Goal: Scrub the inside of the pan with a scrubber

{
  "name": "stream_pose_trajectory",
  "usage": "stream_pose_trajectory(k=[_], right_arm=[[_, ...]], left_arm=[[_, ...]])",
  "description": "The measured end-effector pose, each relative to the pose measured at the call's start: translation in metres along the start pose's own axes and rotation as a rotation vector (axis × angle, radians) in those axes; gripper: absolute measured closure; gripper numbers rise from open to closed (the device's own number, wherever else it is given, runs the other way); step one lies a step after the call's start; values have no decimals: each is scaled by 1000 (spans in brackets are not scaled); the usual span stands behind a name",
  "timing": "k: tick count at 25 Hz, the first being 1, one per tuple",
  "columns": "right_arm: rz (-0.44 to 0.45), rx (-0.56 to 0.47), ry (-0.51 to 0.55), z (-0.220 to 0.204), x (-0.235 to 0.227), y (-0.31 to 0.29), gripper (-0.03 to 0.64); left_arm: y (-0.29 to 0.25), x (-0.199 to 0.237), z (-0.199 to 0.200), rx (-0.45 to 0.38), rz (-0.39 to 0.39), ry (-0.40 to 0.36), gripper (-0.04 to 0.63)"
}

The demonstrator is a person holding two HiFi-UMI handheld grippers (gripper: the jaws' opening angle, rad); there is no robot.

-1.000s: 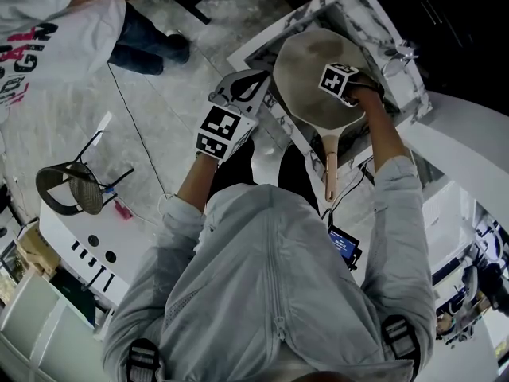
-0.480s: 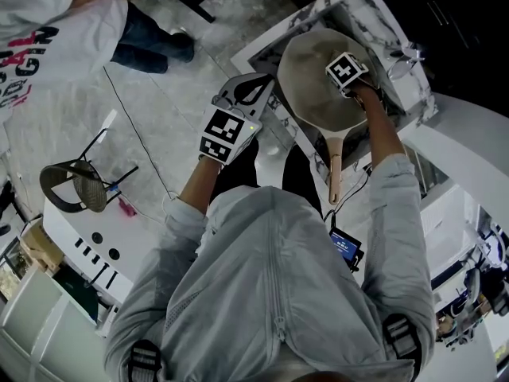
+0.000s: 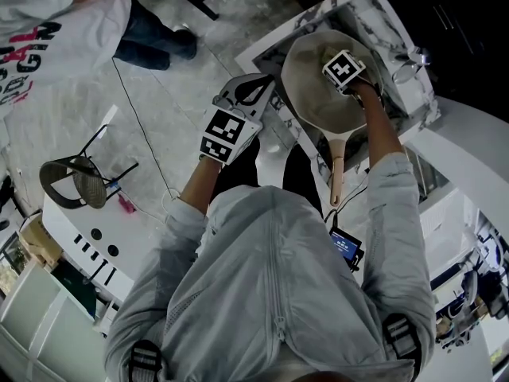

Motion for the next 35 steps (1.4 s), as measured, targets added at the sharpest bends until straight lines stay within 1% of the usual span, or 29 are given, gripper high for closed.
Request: stream_pose_trajectory(k=[3,5,8,13,15,17,19,23,26,28,31,35], right_arm=[[19,9,55,8,11,2,531],[12,44,95,8,15,5,531],[25,104,155,7,26,9,531],[114,139,267,15,57,10,531],[178,125,295,17,74,7,531],[268,98,298,18,96,4,531],[329,115,291,12,111,5,531],[410,200,323,-5,129,12,531],[461,285,344,-24,139,19,531],[485,349,358,-39,141,23,532],[493,417,372,-58,138,28,532],[496,440,347,-72,132,33,532]], left_arm=[[-1,-2,2,-3,-3,-1,572],[-2,-3,3,-4,-5,-3,572],[-3,-4,4,-3,-9,-3,572],[-4,-5,5,-6,-8,-1,572],[-5,-5,5,-8,-7,-1,572],[-5,-6,5,-10,-5,-2,572],[-5,-7,6,-13,-5,-2,572],[-6,-8,8,-16,-7,2,572],[-6,-9,9,-20,-10,3,572],[-7,-11,10,-21,-14,4,572],[-9,-13,9,-24,-16,4,572],[-8,-13,10,-24,-18,4,572]])
Point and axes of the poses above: the fingertips, and each gripper's own axes: y backward along the fingers, x to its left, z out of its top, the point moved 1 cm from there along y, backward along the fingers, and after that the axes turned 6 degrees about -x, right-handed, at the moved point
